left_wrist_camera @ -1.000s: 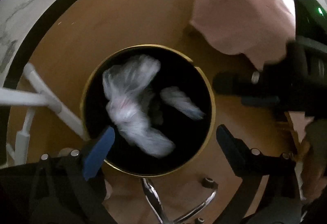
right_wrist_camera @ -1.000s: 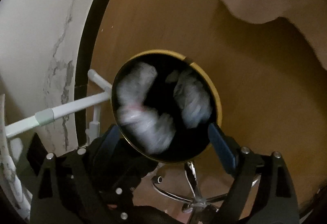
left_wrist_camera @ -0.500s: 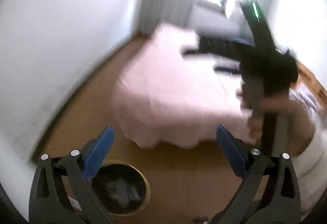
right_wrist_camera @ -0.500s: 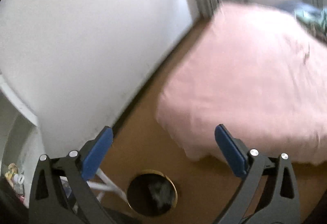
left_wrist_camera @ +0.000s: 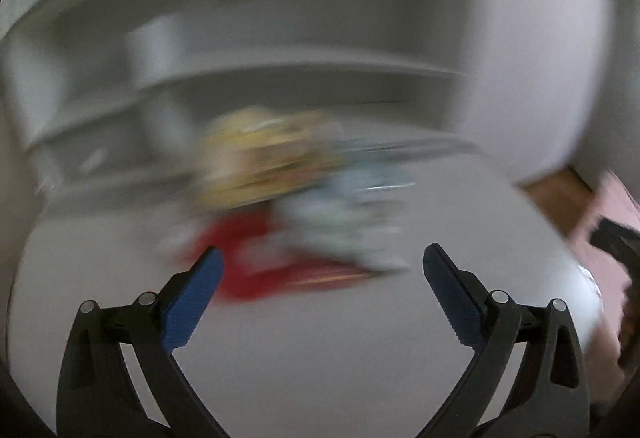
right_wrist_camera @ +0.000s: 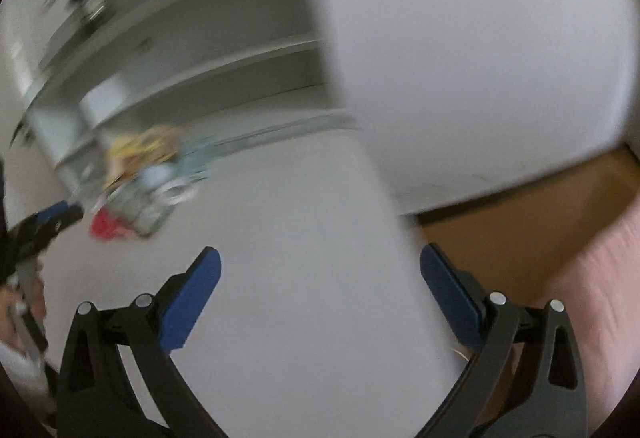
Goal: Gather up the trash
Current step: 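Grasp the white mask with the left tool while the right tool grasps the tape roll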
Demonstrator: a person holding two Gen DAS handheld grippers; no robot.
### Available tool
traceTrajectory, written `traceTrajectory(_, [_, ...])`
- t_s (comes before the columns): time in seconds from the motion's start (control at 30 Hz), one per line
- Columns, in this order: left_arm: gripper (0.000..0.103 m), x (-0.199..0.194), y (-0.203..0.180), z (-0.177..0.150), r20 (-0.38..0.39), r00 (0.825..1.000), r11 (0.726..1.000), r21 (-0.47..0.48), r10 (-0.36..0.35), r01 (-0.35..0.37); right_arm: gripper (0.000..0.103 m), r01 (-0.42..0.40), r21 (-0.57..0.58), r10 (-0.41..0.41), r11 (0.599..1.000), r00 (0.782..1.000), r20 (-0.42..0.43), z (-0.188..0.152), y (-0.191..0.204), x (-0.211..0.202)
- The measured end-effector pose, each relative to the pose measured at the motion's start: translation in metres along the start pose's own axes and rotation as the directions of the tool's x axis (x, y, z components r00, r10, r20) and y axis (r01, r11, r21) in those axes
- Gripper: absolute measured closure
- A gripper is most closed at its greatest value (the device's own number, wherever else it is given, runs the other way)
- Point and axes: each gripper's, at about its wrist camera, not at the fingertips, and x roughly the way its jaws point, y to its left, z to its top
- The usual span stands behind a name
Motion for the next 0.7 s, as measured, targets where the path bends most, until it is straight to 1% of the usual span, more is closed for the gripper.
traceTrajectory(0.03, [0.006,0.001,0.022,0.0,-0.014,1.0,0.999,-0.042,0.015,-0.016,0.006,-0.042,-0.041,0.042,0.998,0.999,-0.012,0.008,0.024,0.014])
traceTrajectory(0.07, [0.006,0.003,0.048,-0.001,-0.032,0.999,0.995,-0.096,0.034,-0.037,0.006,-0.065,-0.062,0.064,0.996,0.998,-0.019,0.013,0.039,0.02])
traceTrajectory(0.1, [0.006,0.005,0.068,-0.002,-0.045,0.998,0.99,-0.129,0.05,-0.055,0.006,-0.087,-0.082,0.085,0.993,0.996,-0.026,0.019,0.057,0.029])
traceTrajectory(0.13, [0.006,0.005,0.082,-0.005,-0.053,0.996,0.987,-0.141,0.066,-0.073,0.006,-0.105,-0.1,0.102,0.989,0.994,-0.034,0.025,0.07,0.039])
traceTrajectory(0.17, [0.006,0.005,0.091,-0.006,-0.058,0.995,0.986,-0.141,0.078,-0.085,0.006,-0.121,-0.118,0.116,0.986,0.992,-0.043,0.033,0.092,0.049])
traceTrajectory(0.23, [0.006,0.016,0.105,0.001,-0.078,0.993,0.988,-0.12,0.092,-0.101,0.006,-0.15,-0.138,0.143,0.979,0.988,-0.06,0.043,0.113,0.067])
traceTrajectory(0.3, [0.006,0.021,0.115,0.006,-0.096,0.991,0.991,-0.094,0.088,-0.097,0.006,-0.16,-0.148,0.151,0.976,0.986,-0.072,0.046,0.136,0.085])
traceTrajectory(0.37, [0.006,0.033,0.116,0.012,-0.112,0.99,0.993,-0.058,0.092,-0.099,0.006,-0.147,-0.148,0.133,0.978,0.986,-0.099,0.051,0.148,0.105])
traceTrajectory(0.43, [0.006,0.049,0.12,0.016,-0.13,0.988,0.995,-0.053,0.078,-0.085,0.006,-0.143,-0.135,0.126,0.98,0.984,-0.127,0.055,0.156,0.122])
traceTrajectory(0.53, [0.007,0.071,0.122,0.024,-0.156,0.986,0.996,-0.049,0.066,-0.075,0.009,-0.104,-0.141,0.081,0.985,0.984,-0.157,0.057,0.166,0.147])
traceTrajectory(0.63, [0.007,0.085,0.124,0.029,-0.176,0.982,0.996,-0.041,0.07,-0.079,0.009,-0.07,-0.134,0.046,0.989,0.984,-0.172,0.056,0.169,0.163])
traceTrajectory(0.7, [0.007,0.091,0.126,0.029,-0.187,0.981,0.997,-0.042,0.055,-0.064,0.009,-0.036,-0.14,0.011,0.99,0.984,-0.177,0.058,0.17,0.172])
